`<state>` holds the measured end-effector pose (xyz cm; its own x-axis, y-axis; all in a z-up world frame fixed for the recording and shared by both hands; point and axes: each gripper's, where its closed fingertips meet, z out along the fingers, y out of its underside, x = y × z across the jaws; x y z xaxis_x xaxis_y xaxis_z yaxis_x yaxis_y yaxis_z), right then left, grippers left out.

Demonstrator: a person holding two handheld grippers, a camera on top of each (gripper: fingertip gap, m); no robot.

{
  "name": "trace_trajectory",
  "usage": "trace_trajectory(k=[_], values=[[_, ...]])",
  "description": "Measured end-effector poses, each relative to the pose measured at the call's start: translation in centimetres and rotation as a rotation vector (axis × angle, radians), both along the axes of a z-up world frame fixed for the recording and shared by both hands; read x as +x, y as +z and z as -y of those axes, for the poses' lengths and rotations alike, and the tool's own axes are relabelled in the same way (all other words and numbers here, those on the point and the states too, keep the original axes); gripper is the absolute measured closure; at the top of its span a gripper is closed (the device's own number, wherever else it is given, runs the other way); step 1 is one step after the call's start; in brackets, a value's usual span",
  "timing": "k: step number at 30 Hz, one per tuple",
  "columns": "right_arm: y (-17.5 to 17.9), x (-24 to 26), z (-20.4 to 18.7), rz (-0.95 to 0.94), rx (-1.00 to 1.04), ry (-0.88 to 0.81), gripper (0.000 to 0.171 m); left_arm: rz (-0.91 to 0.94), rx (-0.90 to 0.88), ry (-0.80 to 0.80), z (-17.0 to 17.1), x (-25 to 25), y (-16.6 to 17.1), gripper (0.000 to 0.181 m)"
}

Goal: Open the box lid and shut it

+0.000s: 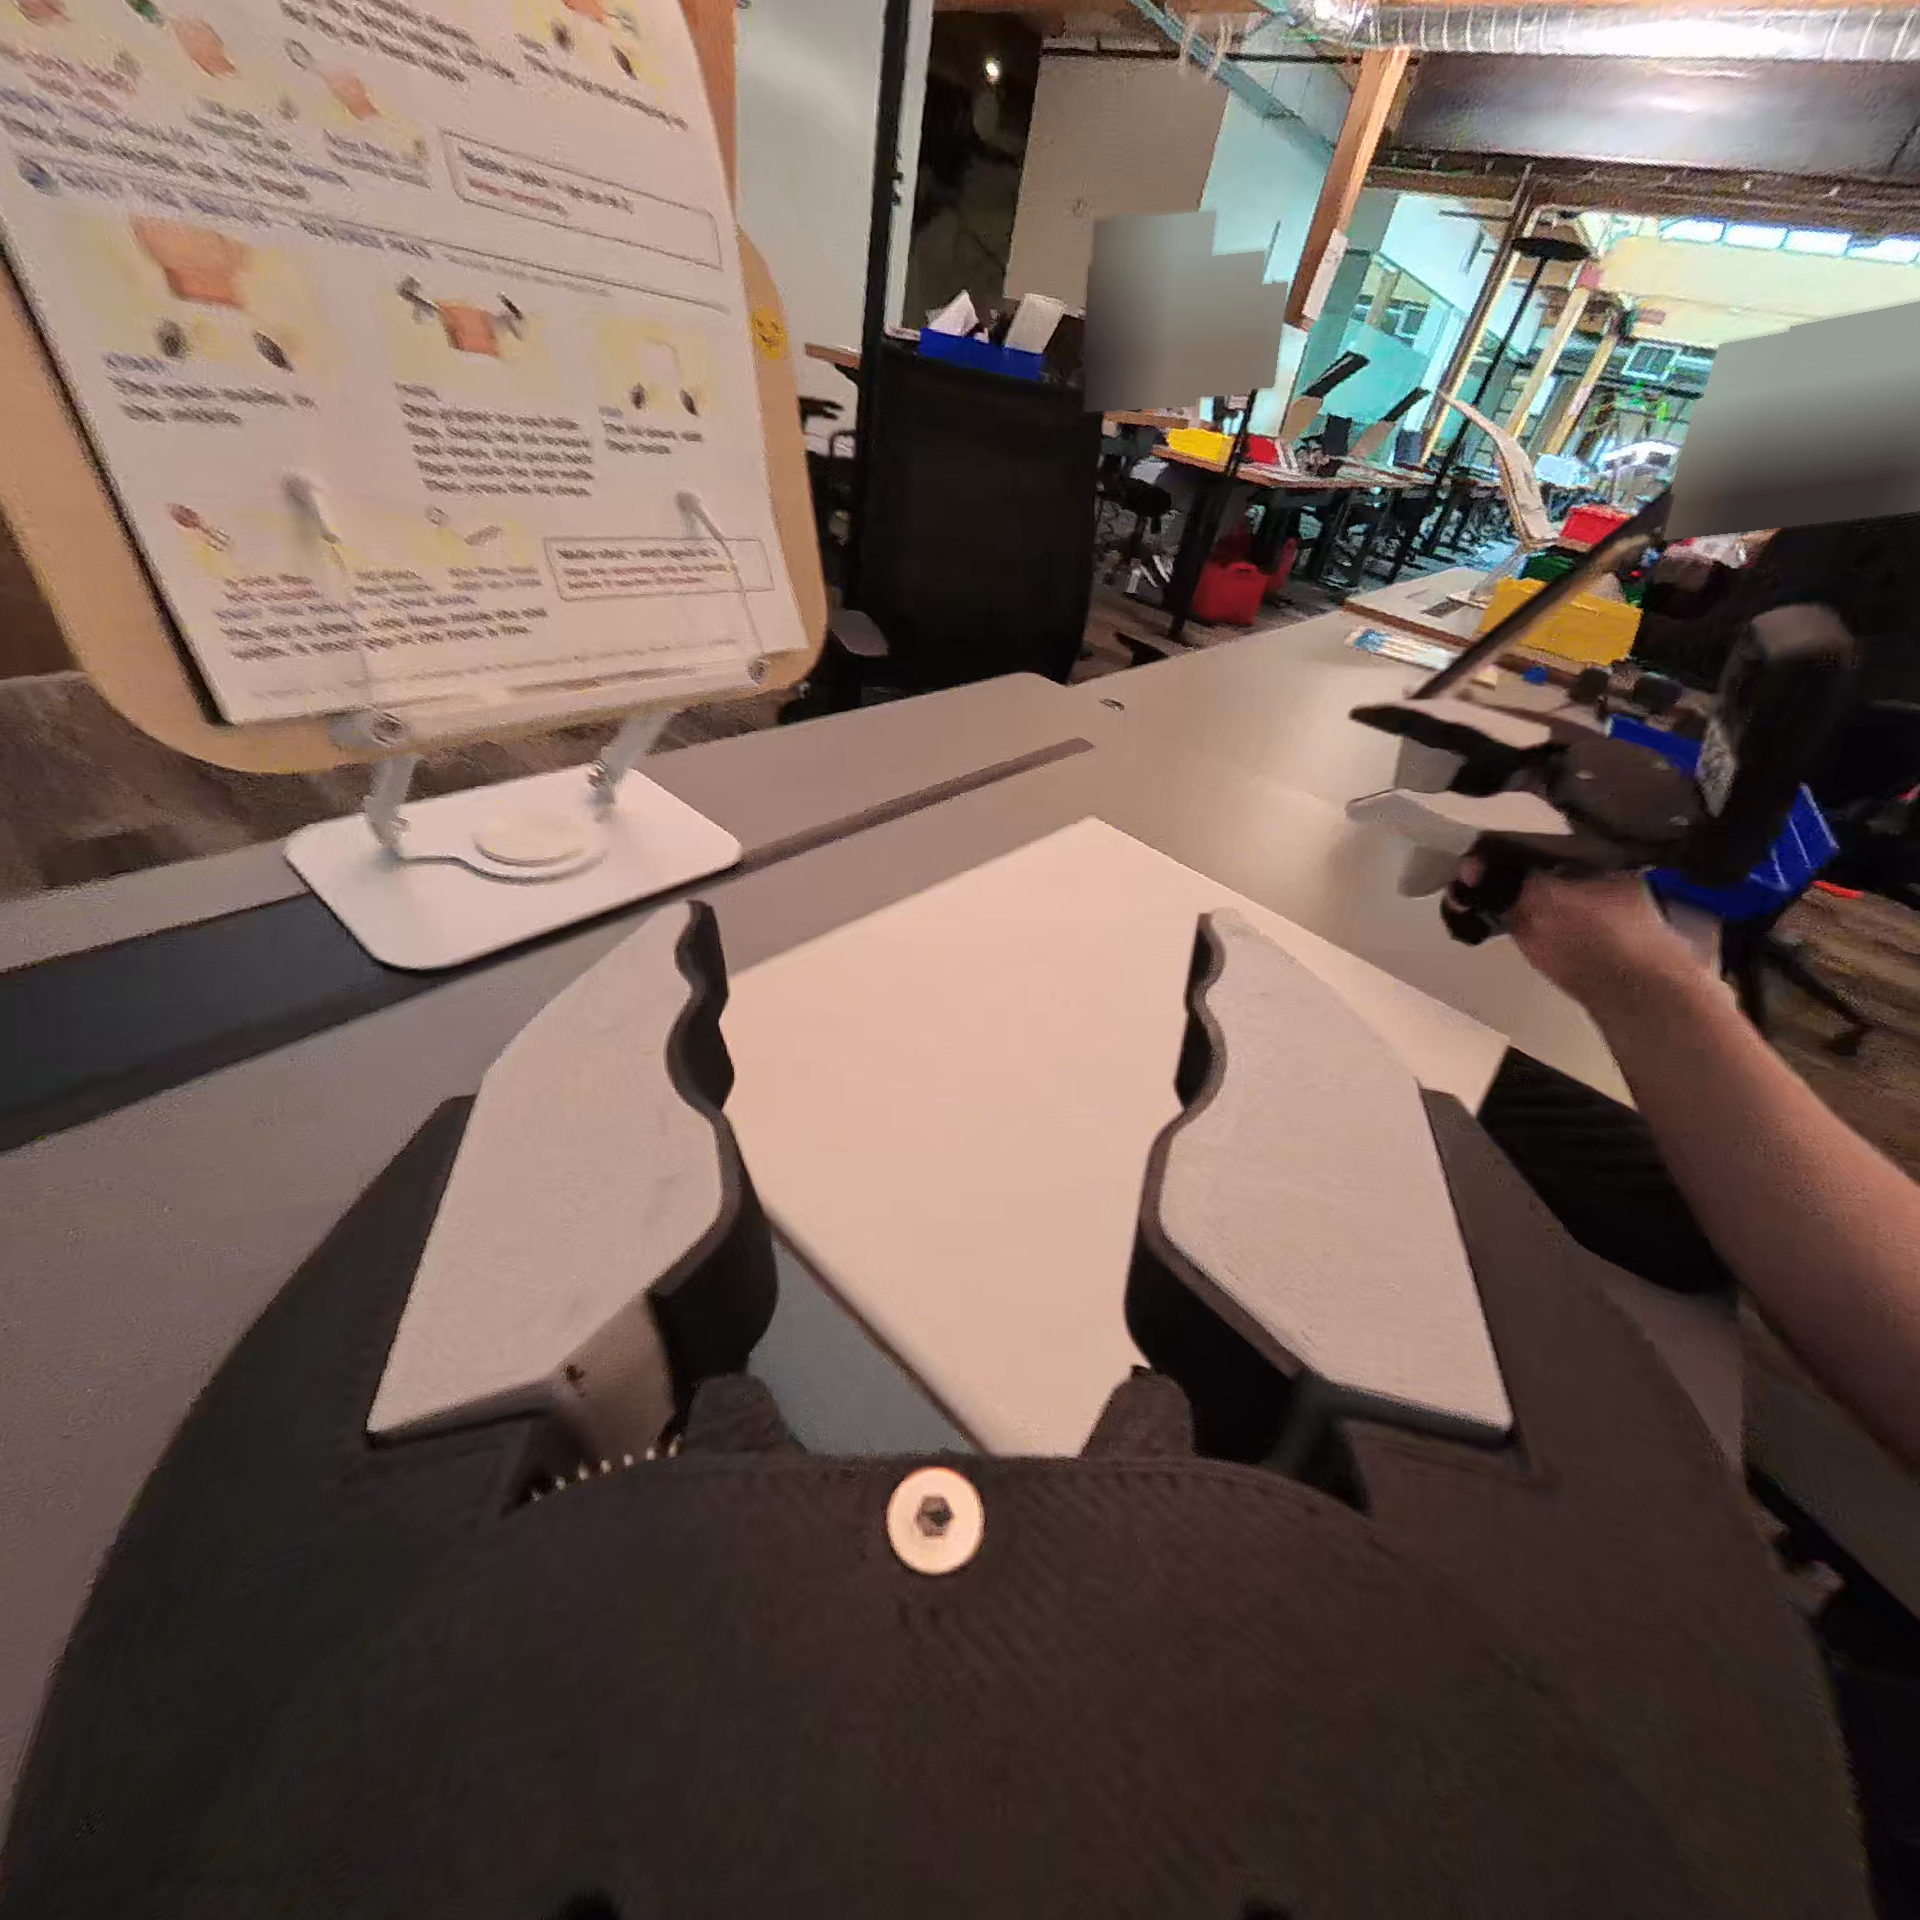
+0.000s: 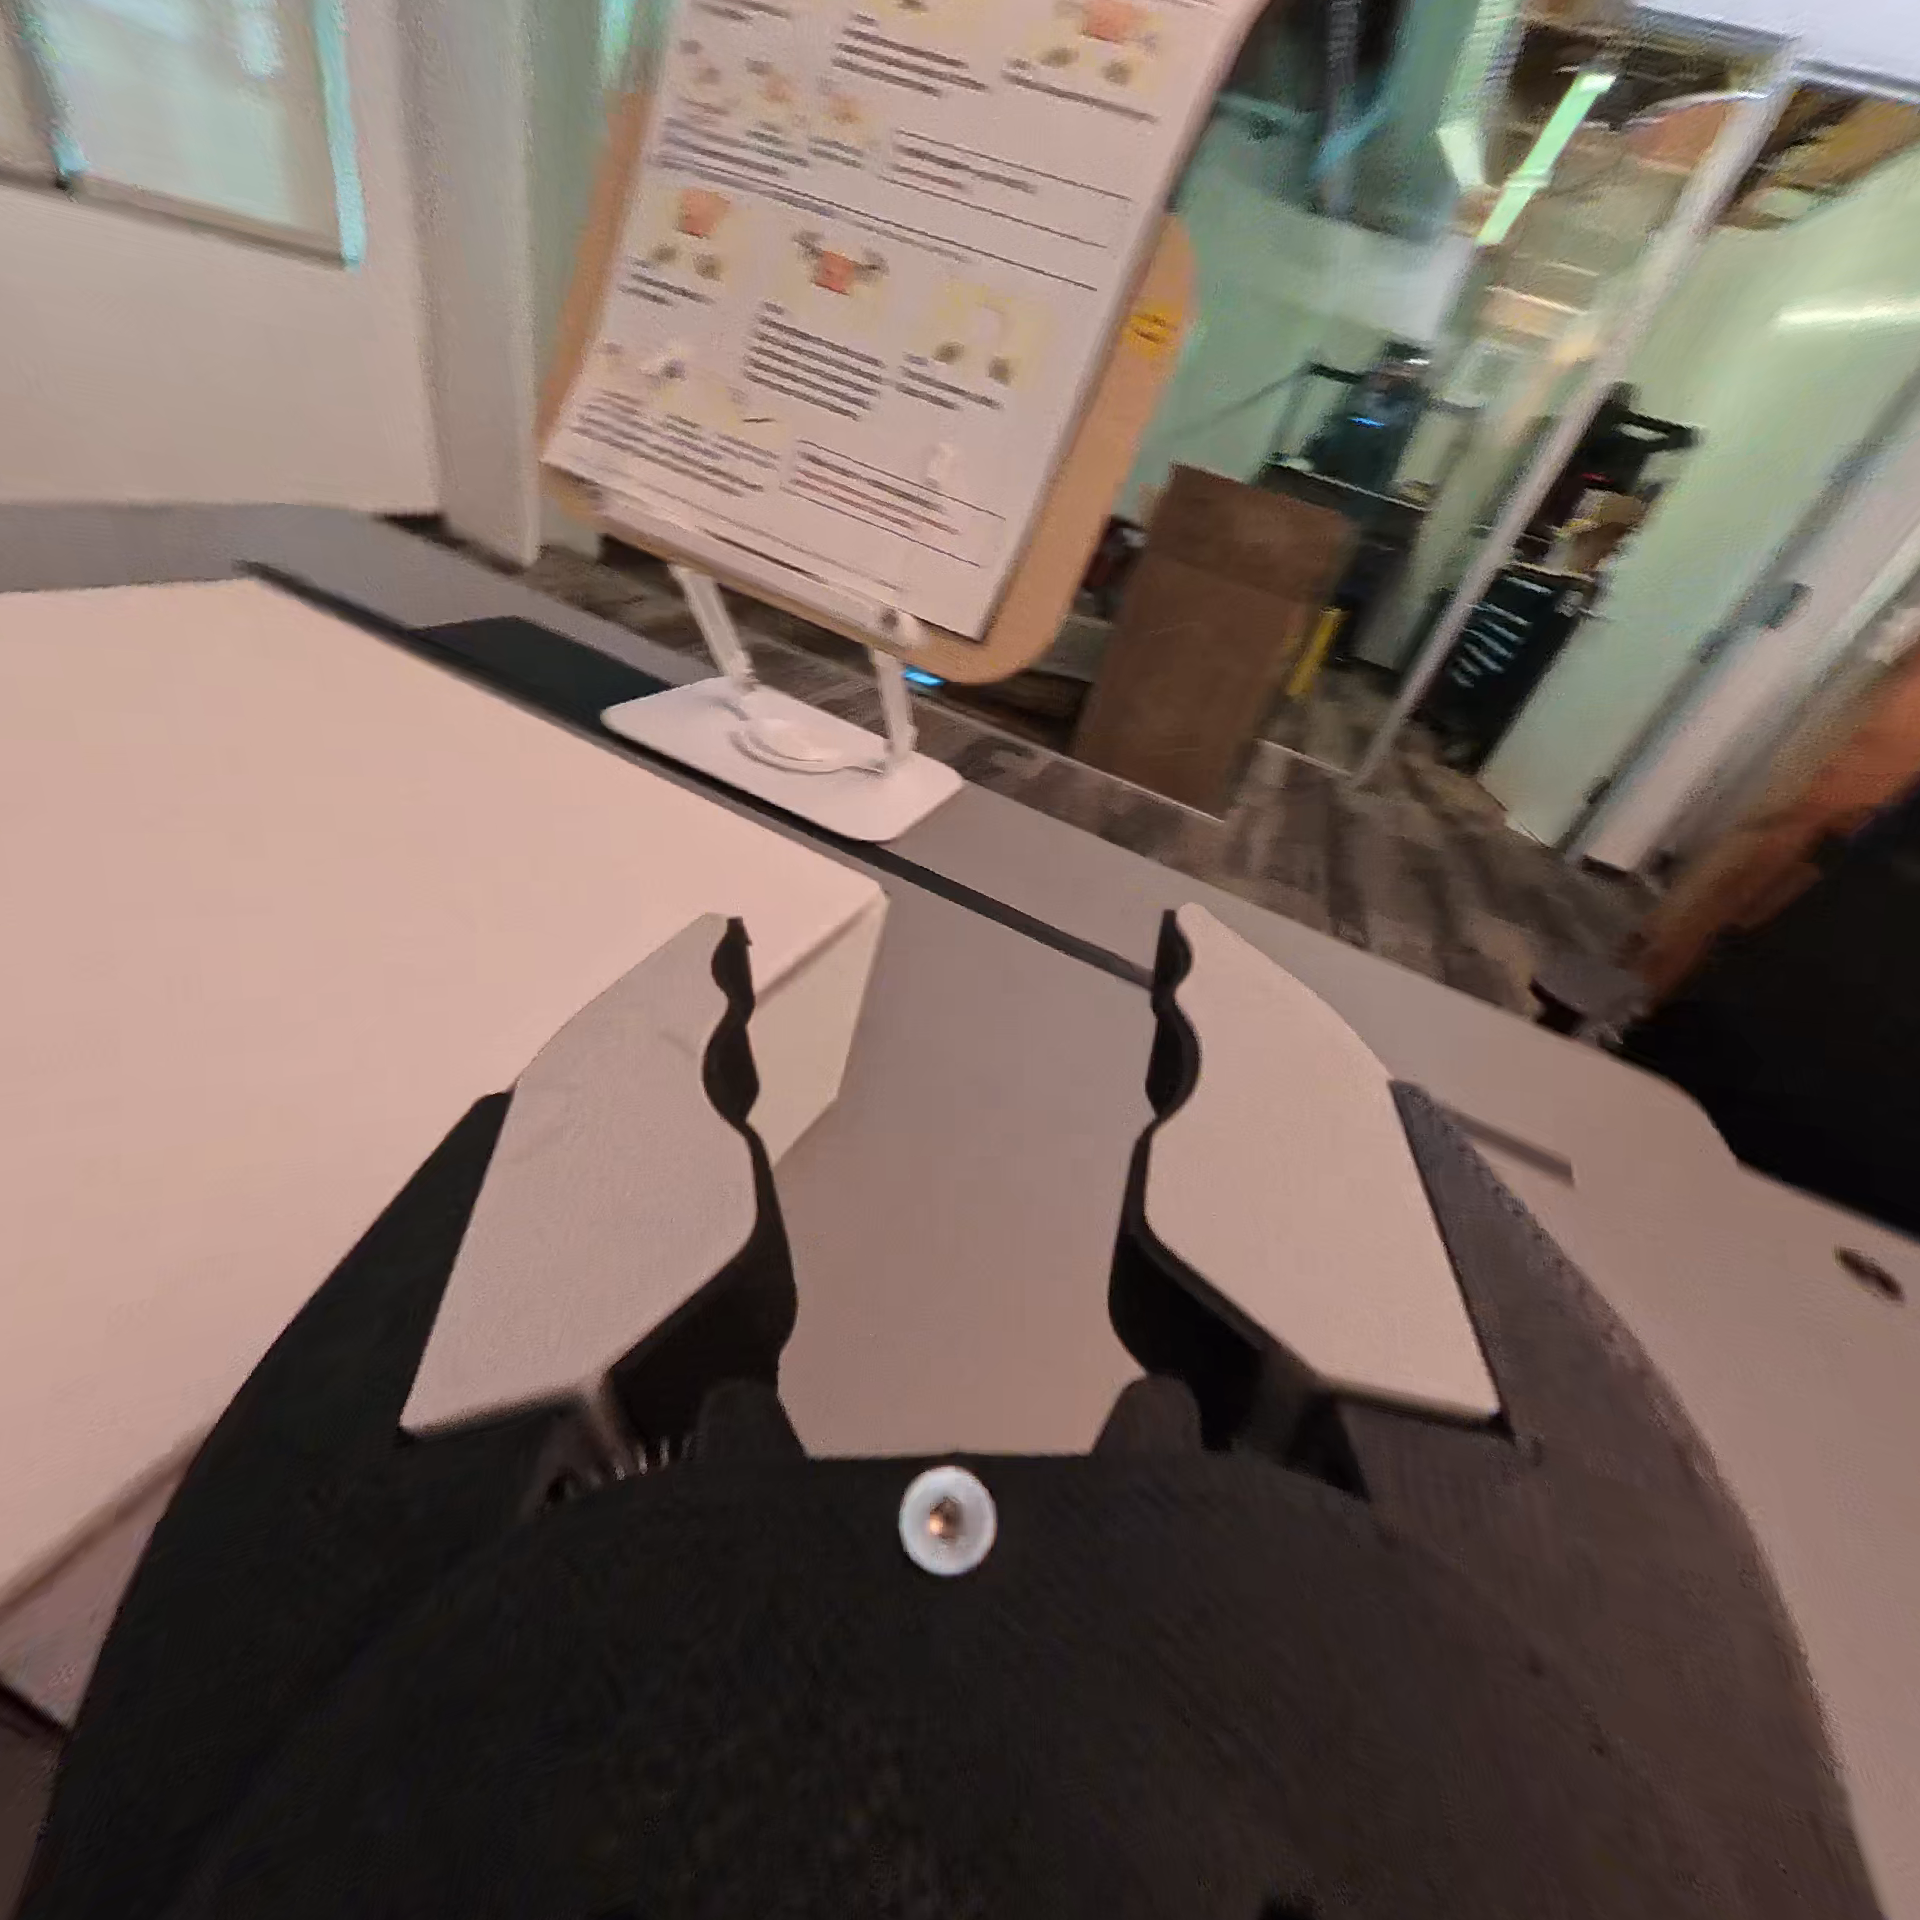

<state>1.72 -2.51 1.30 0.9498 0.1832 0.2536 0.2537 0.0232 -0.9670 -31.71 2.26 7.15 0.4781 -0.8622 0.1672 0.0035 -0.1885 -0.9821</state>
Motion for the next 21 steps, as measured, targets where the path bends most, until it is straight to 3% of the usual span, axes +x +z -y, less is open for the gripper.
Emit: trace_trajectory(k=[4, 11, 14, 21], values=[[-0.9, 1.9, 2.5, -0.125, 0.064, -0.108, 0.092, -0.102, 0.026, -0.021, 2.5, 3.0, -1.2, 0.09], [-0.5, 1.6, 4.3, 0.064, 0.195, -0.218, 0.09, 0.077, -0.023, -0.11, 6.0, 8.2, 3.5, 0.085], [-1.2, 1.0, 3.9, 0.112, 0.151, -0.192, 0.089, 0.14, -0.076, -0.087, 5.2, 9.6, 4.9, 0.084], [-0.7, 1.7, 4.8, 0.165, 0.17, -0.214, 0.093, 0.185, -0.073, 0.131, 1.9, 10.4, 7.1, 0.085]])
